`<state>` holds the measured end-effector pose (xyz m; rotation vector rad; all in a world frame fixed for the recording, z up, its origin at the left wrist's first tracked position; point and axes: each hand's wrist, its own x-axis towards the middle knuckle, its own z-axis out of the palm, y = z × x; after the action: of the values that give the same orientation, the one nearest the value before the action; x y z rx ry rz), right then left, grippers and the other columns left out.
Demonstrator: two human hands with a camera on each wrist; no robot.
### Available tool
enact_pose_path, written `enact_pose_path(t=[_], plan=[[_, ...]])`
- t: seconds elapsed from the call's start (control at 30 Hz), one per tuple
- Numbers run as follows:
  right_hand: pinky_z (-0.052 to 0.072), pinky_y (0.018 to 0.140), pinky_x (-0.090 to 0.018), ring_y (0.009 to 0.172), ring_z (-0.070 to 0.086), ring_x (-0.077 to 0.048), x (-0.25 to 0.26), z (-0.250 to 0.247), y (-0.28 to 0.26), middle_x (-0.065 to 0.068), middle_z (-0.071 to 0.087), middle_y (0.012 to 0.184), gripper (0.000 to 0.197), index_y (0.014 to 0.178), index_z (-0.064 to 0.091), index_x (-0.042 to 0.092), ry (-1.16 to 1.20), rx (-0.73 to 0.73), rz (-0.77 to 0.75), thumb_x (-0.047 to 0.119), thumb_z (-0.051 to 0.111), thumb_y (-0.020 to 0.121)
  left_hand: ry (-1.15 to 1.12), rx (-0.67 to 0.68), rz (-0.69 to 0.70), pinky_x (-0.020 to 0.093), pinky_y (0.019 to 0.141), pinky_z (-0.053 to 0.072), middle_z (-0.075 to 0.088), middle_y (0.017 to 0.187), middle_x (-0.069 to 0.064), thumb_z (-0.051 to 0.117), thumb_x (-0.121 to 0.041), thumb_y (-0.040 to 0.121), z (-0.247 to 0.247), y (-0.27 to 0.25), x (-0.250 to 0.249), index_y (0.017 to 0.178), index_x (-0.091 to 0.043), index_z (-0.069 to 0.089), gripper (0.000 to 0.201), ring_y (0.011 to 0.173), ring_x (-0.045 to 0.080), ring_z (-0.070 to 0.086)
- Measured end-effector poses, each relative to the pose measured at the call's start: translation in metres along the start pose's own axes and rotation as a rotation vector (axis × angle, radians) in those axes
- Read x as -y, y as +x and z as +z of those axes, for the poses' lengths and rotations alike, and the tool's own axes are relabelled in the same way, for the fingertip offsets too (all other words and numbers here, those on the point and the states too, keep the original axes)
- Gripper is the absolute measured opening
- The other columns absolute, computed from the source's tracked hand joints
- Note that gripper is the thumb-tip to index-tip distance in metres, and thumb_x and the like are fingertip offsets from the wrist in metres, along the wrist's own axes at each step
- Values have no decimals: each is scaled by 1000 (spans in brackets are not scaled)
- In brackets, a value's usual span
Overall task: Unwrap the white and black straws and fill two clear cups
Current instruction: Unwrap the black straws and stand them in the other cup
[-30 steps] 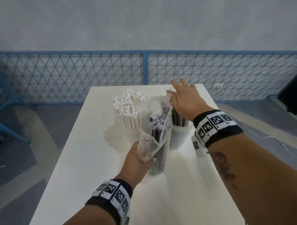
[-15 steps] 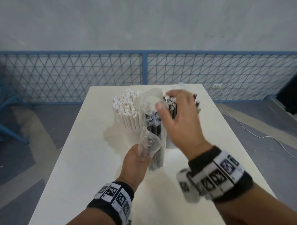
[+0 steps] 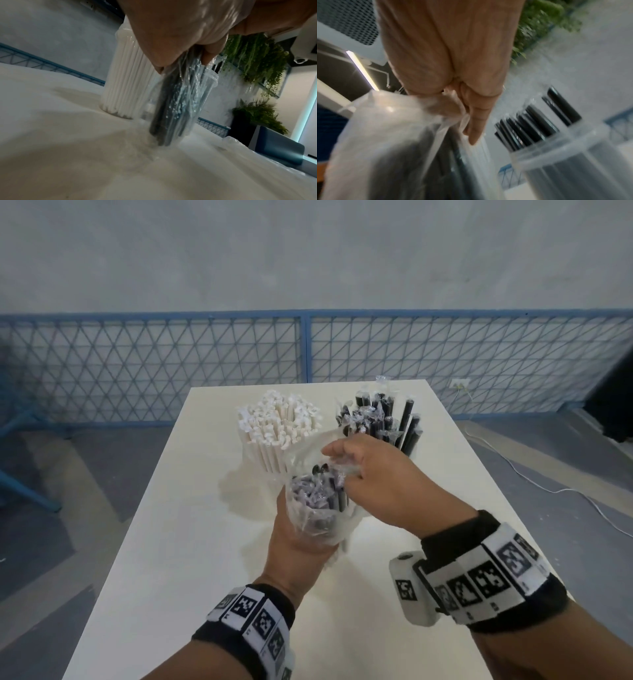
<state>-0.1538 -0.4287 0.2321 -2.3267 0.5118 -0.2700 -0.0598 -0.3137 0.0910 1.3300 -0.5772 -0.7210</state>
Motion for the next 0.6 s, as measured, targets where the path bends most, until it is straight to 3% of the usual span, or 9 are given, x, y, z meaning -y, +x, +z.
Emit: enact_pose_path(t=[0.07, 0.17, 0.2, 0.27, 0.3, 0.33, 0.4, 0.43, 0.6], plan=[[36, 106, -22, 129, 42, -12, -4, -5, -6, 4, 45, 137, 52, 131, 58, 22, -292, 18, -55, 4, 55, 83, 69, 44, -12, 41, 54, 57, 68, 87, 29, 95, -45, 60, -1, -1, -3, 111, 21, 54, 93, 65, 37, 67], [29, 114, -30, 137, 28, -18, -12, 2, -7, -3, 35, 144, 48, 127, 59, 14, -457, 156, -97, 16, 62, 79, 23, -14, 96, 29, 61, 60, 70, 85, 16, 93, -47, 62, 1, -10, -9, 109, 20, 56, 89, 71, 19, 72], [27, 117, -36, 141, 23, -18, -15, 8, -6, -3, 30, 148, 49, 126, 58, 14, -429, 216, -101, 20, 64, 78, 31, -17, 132, 29, 64, 60, 72, 84, 15, 91, -45, 68, 2, -10, -11, 106, 20, 58, 82, 74, 24, 73], [22, 120, -39, 147, 12, -16, -18, 15, -4, 2, 19, 155, 61, 135, 52, 24, -289, 318, -90, 32, 67, 76, 18, 95, 140, 34, 80, 61, 76, 98, 16, 69, -15, 96, 0, -13, -16, 112, 11, 64, 31, 97, 40, 71], [21, 120, -38, 147, 11, -15, -20, 16, -3, 4, 18, 155, 67, 139, 48, 31, -186, 329, -88, 38, 70, 76, -4, 87, 150, 36, 89, 58, 76, 109, 14, 50, 1, 103, -6, -10, -16, 119, 4, 64, 22, 108, 36, 69], [23, 119, -37, 145, 15, -13, -20, 16, -3, 5, 22, 152, 69, 140, 46, 36, -89, 315, -87, 41, 73, 77, 38, 105, 149, 34, 93, 56, 76, 111, 9, 48, 9, 101, -7, -12, -14, 123, -6, 63, 31, 111, 20, 70], [25, 119, -37, 142, 20, -13, -23, 17, -3, 6, 25, 147, 69, 139, 47, 41, -9, 259, -91, 39, 78, 77, 64, 93, -57, 18, 83, 55, 73, 94, -4, 72, 15, 83, -8, -23, -16, 108, -33, 56, 57, 89, -3, 70], [23, 120, -38, 144, 17, -15, -26, 21, -2, 8, 21, 150, 70, 138, 47, 40, -22, 234, -78, 35, 80, 76, 224, 14, -40, 14, 80, 55, 67, 91, -10, 78, 14, 76, -6, -26, -19, 102, -38, 50, 64, 84, -3, 68], [21, 120, -45, 150, 2, -16, -41, 43, 6, 10, 7, 157, 96, 140, 45, 33, 7, 114, -65, 34, 89, 56, 372, 168, -1, 8, 74, 51, 64, 87, -15, 76, 14, 77, -3, -18, -29, 95, -32, 57, 53, 83, -3, 64]])
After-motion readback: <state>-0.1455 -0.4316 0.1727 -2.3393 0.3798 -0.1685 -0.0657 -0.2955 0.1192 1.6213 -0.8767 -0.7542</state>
